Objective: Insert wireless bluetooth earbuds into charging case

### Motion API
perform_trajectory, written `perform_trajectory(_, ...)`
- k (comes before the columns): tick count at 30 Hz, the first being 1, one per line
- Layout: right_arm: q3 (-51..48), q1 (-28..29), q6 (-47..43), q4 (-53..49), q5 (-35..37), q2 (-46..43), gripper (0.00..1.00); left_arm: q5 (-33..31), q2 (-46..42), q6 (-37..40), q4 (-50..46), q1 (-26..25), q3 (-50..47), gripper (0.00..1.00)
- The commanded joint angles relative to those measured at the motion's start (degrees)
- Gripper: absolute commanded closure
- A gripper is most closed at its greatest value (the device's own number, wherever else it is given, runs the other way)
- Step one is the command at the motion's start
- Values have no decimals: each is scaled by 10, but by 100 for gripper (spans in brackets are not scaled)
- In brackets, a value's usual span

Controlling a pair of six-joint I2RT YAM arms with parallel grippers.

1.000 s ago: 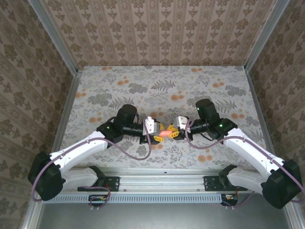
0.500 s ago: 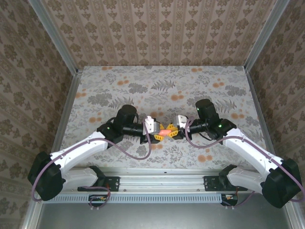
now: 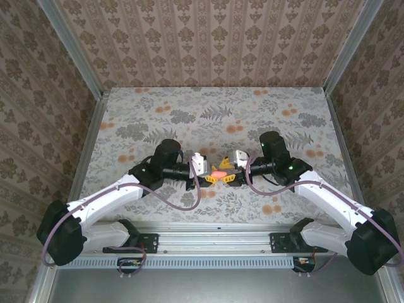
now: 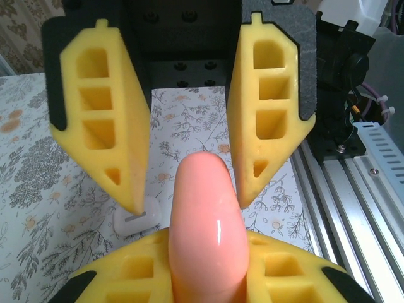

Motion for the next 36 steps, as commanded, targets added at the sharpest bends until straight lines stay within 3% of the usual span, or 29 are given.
perform_trajectory(1, -7, -1, 15, 20, 18, 1, 55, 13, -8, -3, 11, -1, -5, 79)
perform_trajectory(6, -7, -15, 49, 40, 41, 1, 55, 17, -8, -2, 10, -1, -3, 79)
perform_trajectory(11, 2, -55, 106, 70, 10, 8, 55, 15, -5, -1, 10, 0, -5, 80)
perform_trajectory(23, 7, -66, 121, 82, 9, 13, 54, 12, -5, -24, 39, 4, -15, 80)
perform_trajectory(36, 12, -68, 186, 98, 9, -12, 43, -16, -7, -187, 189, 73, -88, 81)
